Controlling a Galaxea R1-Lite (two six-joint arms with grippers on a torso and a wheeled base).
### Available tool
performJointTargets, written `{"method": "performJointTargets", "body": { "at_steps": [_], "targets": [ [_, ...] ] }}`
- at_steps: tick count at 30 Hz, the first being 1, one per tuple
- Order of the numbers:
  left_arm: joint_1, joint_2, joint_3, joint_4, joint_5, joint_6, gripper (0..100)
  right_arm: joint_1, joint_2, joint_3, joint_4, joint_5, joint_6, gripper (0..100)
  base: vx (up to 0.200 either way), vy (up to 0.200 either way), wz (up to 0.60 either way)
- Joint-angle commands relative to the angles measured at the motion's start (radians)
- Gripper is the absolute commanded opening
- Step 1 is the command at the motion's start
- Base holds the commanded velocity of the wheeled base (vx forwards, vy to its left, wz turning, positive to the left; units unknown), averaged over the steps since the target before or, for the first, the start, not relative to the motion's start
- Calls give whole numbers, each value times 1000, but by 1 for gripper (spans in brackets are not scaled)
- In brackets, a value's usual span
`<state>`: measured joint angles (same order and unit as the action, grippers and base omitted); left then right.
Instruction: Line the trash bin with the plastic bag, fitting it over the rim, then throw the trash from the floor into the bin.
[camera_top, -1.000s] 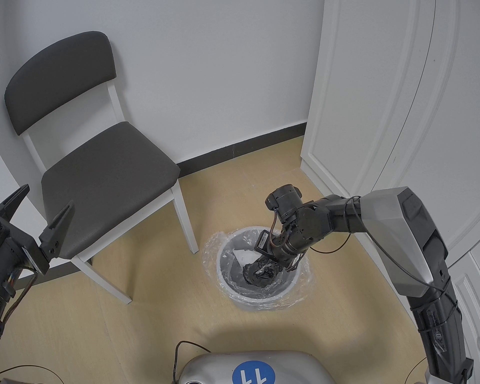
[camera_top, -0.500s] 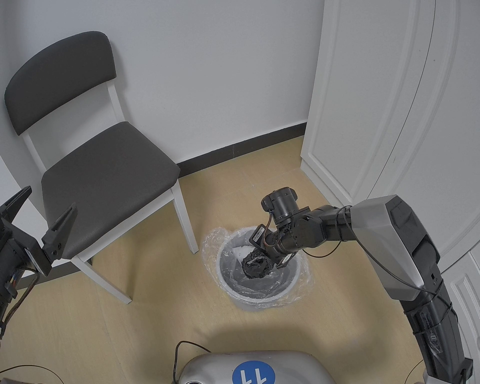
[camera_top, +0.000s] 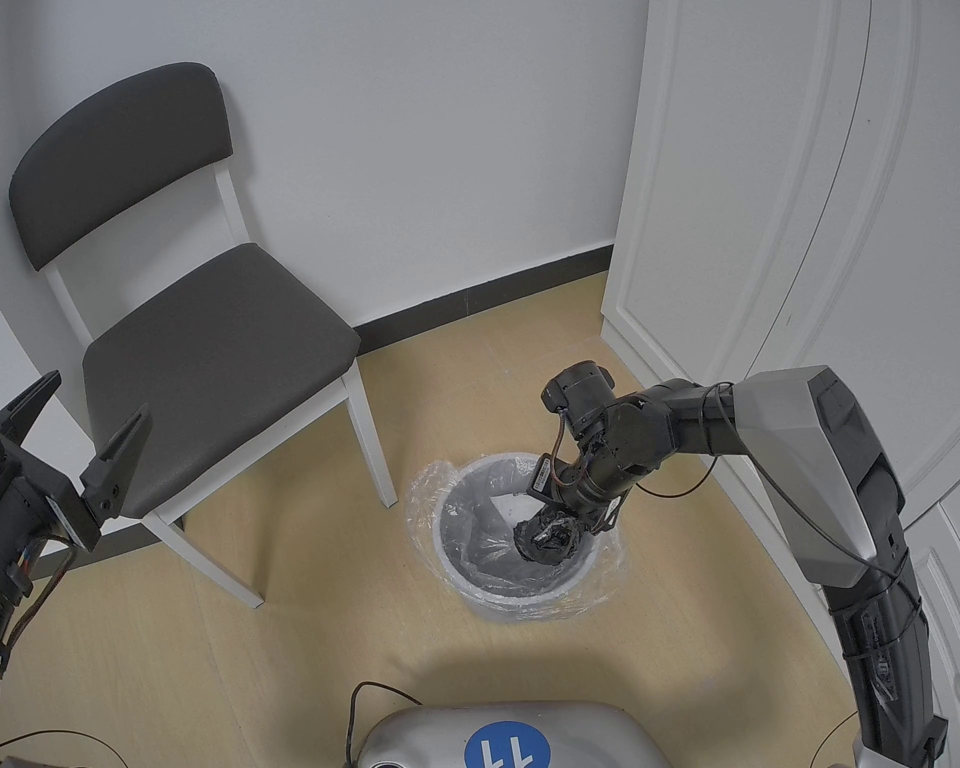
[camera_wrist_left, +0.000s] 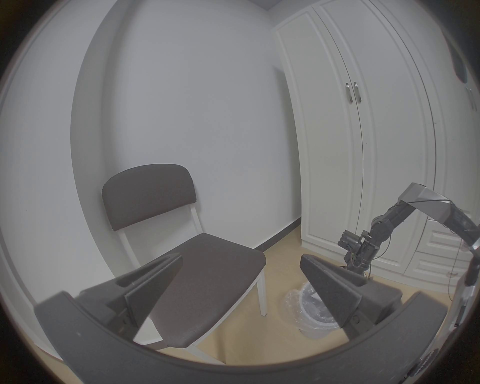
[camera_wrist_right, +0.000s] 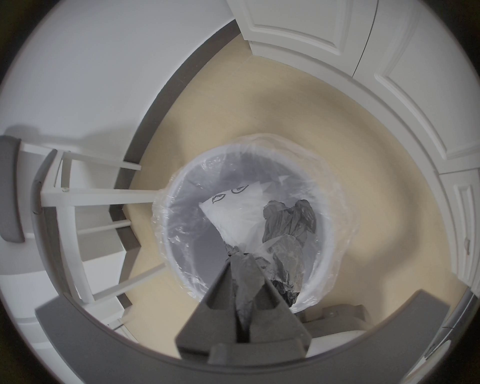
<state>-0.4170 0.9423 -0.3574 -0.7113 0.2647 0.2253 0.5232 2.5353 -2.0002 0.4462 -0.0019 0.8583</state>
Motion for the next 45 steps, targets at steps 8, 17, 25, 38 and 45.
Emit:
{"method": "performJointTargets", "body": {
  "at_steps": [8, 17, 25, 38, 45],
  "targets": [
    [0, -4, 0, 1, 1, 0, 100, 17, 69, 0, -78, -1, -8, 0, 0, 0, 0],
    [-2, 7, 0, 3, 1, 2, 100, 64, 97, 0, -188, 5, -5, 0, 0, 0, 0],
    [-2, 12, 0, -4, 1, 0, 100, 81, 106, 0, -340, -1, 77, 0, 0, 0, 0],
    [-2, 12, 2, -4, 1, 2, 100, 34, 86, 0, -234, -3, 45, 0, 0, 0, 0],
    [-3, 10, 2, -4, 1, 2, 100, 47, 106, 0, -210, -4, 28, 0, 0, 0, 0]
  ]
}}
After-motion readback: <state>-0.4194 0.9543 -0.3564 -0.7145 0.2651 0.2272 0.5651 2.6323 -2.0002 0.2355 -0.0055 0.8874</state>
